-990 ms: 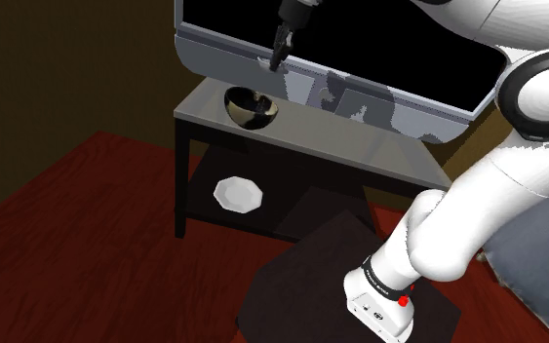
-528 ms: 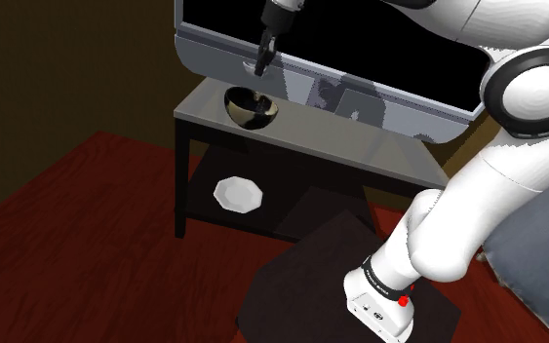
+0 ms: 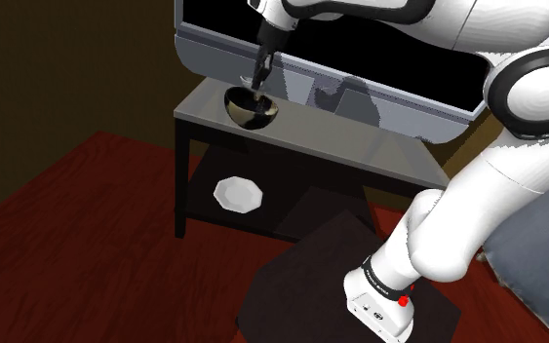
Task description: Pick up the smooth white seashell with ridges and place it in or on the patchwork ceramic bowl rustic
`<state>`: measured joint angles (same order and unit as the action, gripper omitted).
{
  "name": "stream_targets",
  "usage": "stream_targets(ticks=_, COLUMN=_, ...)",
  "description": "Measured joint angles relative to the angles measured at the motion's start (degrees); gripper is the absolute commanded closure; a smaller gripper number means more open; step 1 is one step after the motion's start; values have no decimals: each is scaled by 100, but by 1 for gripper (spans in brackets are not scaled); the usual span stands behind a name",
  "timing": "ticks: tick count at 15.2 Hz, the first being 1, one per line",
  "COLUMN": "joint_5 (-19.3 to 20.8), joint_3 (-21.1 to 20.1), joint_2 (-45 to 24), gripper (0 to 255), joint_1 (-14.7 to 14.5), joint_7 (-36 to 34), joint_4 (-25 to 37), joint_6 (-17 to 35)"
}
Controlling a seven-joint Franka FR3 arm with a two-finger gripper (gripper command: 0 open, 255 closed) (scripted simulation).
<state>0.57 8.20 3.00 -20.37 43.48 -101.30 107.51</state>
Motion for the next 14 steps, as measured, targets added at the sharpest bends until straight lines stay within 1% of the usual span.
stream_targets(ticks=4, joint_5=3, joint_3=5, joint_2=26, gripper=255, joint_1=5, joint_7=6, joint_4=-349, joint_6=324)
stream_targets(ticks=10, joint_5=3, joint_3=4, joint_2=20, gripper=255, joint_1=3, joint_7=3, joint_4=-409, joint_6=392)
stream_targets(ticks=11, joint_5=3, joint_3=4, joint_2=20, gripper=0, joint_1=3, joint_7=3, joint_4=-409, joint_6=392)
stream_targets(ticks=14, joint_5=3, joint_3=4, joint_2=20, gripper=0, joint_1=3, joint_7=3, joint_4=-409, joint_6=393)
